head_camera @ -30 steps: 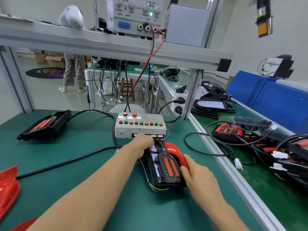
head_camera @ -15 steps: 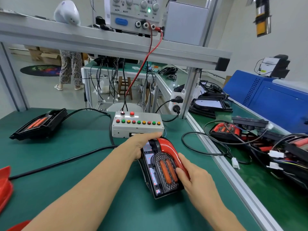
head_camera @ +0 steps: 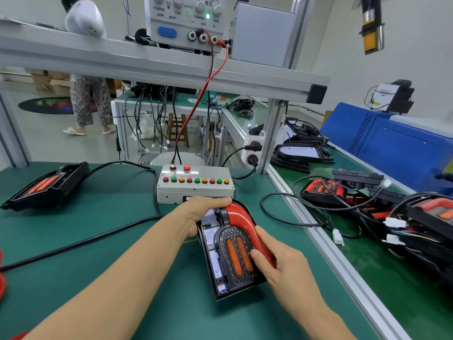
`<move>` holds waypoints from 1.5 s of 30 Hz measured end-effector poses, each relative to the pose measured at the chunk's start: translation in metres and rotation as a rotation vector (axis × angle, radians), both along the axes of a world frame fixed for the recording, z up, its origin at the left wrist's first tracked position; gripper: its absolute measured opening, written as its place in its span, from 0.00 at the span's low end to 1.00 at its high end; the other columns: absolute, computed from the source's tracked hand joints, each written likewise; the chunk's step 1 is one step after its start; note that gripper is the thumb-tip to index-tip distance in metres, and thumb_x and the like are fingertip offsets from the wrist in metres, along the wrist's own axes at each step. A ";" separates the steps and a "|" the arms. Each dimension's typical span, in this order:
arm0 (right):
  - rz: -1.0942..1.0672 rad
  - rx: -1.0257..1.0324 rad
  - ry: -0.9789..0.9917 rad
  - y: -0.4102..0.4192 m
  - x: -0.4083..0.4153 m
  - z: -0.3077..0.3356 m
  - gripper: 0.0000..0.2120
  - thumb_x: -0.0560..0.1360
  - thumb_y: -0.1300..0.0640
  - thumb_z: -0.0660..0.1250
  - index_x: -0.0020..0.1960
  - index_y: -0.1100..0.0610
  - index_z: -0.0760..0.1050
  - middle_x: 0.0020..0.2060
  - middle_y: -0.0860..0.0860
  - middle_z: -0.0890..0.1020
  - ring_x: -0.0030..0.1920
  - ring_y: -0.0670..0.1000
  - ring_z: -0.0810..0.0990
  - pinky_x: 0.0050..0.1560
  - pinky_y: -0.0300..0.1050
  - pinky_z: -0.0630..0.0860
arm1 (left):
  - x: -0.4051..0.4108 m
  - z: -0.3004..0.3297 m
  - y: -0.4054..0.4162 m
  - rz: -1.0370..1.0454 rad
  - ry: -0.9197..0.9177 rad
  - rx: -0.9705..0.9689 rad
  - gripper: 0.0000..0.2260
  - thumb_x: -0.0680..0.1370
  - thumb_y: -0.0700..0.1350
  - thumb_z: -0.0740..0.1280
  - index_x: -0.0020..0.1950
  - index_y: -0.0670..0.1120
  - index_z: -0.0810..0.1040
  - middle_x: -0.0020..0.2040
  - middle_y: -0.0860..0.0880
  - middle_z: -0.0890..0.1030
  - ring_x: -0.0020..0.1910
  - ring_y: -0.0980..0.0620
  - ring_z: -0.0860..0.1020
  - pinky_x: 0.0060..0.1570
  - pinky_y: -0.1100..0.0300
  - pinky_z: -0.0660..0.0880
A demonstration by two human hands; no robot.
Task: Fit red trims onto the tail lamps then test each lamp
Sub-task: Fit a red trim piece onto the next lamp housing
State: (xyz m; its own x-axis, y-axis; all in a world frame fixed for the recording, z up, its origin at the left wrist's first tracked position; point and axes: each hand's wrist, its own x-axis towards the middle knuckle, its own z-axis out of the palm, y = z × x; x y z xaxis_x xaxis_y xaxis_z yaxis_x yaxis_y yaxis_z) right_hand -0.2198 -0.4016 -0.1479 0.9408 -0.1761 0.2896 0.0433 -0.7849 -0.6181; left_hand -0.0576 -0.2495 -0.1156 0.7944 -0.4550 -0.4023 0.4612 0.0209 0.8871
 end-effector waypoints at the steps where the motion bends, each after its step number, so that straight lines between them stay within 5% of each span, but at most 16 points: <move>1: 0.008 0.016 0.006 -0.001 0.000 0.001 0.23 0.79 0.47 0.64 0.73 0.42 0.67 0.54 0.40 0.81 0.53 0.41 0.79 0.58 0.42 0.74 | 0.000 0.000 0.000 -0.005 -0.005 0.001 0.13 0.70 0.42 0.75 0.51 0.39 0.80 0.41 0.40 0.84 0.32 0.45 0.82 0.32 0.56 0.80; 4: 0.026 0.005 0.007 -0.004 0.000 0.002 0.23 0.78 0.45 0.64 0.73 0.40 0.66 0.52 0.40 0.81 0.52 0.40 0.78 0.57 0.40 0.74 | 0.000 0.000 0.001 -0.017 -0.018 0.004 0.13 0.71 0.42 0.74 0.52 0.38 0.79 0.40 0.40 0.84 0.32 0.45 0.82 0.32 0.56 0.80; 8: -0.011 -0.092 -0.003 -0.005 0.001 0.002 0.23 0.78 0.43 0.62 0.72 0.36 0.65 0.41 0.42 0.71 0.42 0.41 0.73 0.43 0.33 0.68 | 0.000 0.000 0.003 -0.028 -0.032 -0.004 0.10 0.71 0.41 0.74 0.50 0.39 0.80 0.39 0.40 0.84 0.32 0.46 0.83 0.29 0.57 0.79; 15: -0.018 -0.202 0.021 -0.004 0.000 -0.004 0.28 0.74 0.32 0.54 0.73 0.37 0.63 0.44 0.38 0.67 0.43 0.41 0.73 0.42 0.31 0.67 | -0.001 -0.001 0.006 -0.034 -0.060 -0.042 0.11 0.69 0.43 0.74 0.48 0.40 0.80 0.40 0.41 0.85 0.33 0.47 0.83 0.28 0.59 0.78; 19: 0.049 0.381 0.089 -0.003 -0.001 -0.007 0.31 0.68 0.33 0.64 0.70 0.35 0.62 0.56 0.33 0.73 0.53 0.34 0.75 0.49 0.24 0.70 | -0.003 -0.001 0.011 -0.053 -0.062 -0.076 0.17 0.64 0.44 0.75 0.50 0.40 0.81 0.43 0.40 0.85 0.35 0.46 0.84 0.30 0.58 0.79; 23: 0.242 0.790 0.219 -0.004 0.001 -0.005 0.22 0.73 0.50 0.72 0.65 0.47 0.73 0.57 0.47 0.83 0.57 0.48 0.82 0.54 0.36 0.77 | -0.004 0.000 0.011 -0.067 -0.065 -0.099 0.17 0.63 0.44 0.75 0.50 0.40 0.81 0.43 0.40 0.85 0.36 0.46 0.84 0.32 0.56 0.80; 29: 0.203 0.912 0.273 -0.004 0.002 0.000 0.25 0.70 0.51 0.73 0.67 0.50 0.72 0.57 0.48 0.83 0.57 0.49 0.82 0.53 0.38 0.78 | -0.001 -0.001 0.010 -0.054 -0.018 -0.074 0.15 0.65 0.43 0.75 0.49 0.40 0.81 0.42 0.40 0.84 0.34 0.45 0.83 0.32 0.56 0.80; 39: 0.164 0.939 0.364 -0.007 0.003 0.007 0.16 0.74 0.56 0.70 0.60 0.56 0.78 0.51 0.54 0.85 0.49 0.52 0.85 0.44 0.37 0.78 | 0.001 -0.002 0.010 -0.067 -0.012 -0.057 0.16 0.63 0.44 0.76 0.48 0.41 0.81 0.43 0.40 0.85 0.36 0.45 0.83 0.37 0.55 0.80; 45: 0.205 0.958 0.407 -0.011 0.003 0.008 0.19 0.72 0.54 0.71 0.62 0.56 0.78 0.53 0.55 0.85 0.53 0.54 0.84 0.48 0.40 0.78 | 0.000 -0.002 0.008 -0.021 0.009 -0.045 0.11 0.69 0.43 0.74 0.47 0.41 0.80 0.39 0.41 0.84 0.32 0.46 0.83 0.30 0.56 0.79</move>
State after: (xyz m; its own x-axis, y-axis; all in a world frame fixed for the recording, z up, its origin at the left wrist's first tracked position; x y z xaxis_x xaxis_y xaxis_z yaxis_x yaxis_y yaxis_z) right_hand -0.2163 -0.4121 -0.1397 0.9732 0.0090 -0.2299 -0.2301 0.0363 -0.9725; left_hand -0.0575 -0.2412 -0.1178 0.7807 -0.4898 -0.3880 0.4699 0.0508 0.8813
